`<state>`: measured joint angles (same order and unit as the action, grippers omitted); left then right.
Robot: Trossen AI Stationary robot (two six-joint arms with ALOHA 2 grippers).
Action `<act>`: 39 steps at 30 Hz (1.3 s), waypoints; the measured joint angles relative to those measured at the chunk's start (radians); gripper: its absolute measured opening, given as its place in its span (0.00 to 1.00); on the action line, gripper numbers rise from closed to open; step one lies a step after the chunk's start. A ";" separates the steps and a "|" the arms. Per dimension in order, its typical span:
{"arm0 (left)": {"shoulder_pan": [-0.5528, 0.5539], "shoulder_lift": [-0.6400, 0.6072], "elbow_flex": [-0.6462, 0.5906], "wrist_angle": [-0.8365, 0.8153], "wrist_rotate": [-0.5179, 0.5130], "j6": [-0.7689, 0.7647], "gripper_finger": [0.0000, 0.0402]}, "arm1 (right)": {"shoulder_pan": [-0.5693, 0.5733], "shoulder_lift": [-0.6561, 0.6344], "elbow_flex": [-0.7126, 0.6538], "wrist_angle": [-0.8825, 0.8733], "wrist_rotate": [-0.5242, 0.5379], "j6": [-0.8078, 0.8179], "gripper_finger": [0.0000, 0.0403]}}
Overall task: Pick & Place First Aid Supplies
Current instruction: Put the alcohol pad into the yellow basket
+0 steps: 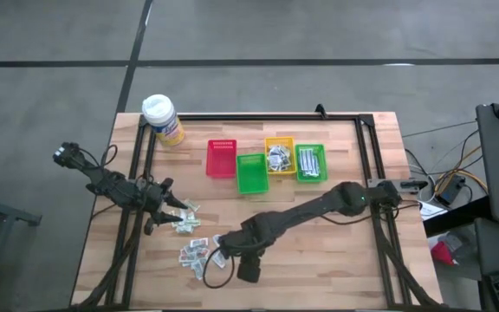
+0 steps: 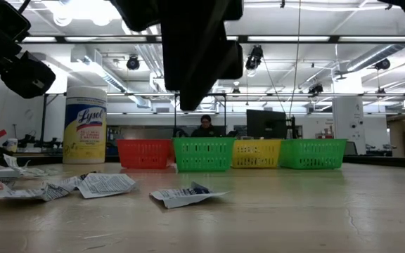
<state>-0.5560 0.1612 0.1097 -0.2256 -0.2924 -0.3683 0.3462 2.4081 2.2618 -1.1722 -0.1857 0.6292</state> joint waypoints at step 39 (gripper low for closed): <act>0.000 0.000 0.000 0.000 0.000 0.002 0.49 | -0.023 -0.009 -0.305 0.212 0.098 -0.006 0.23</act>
<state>-0.5557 0.1616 0.1097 -0.2256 -0.2928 -0.3660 0.3237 2.3989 1.9568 -0.9598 -0.0879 0.6228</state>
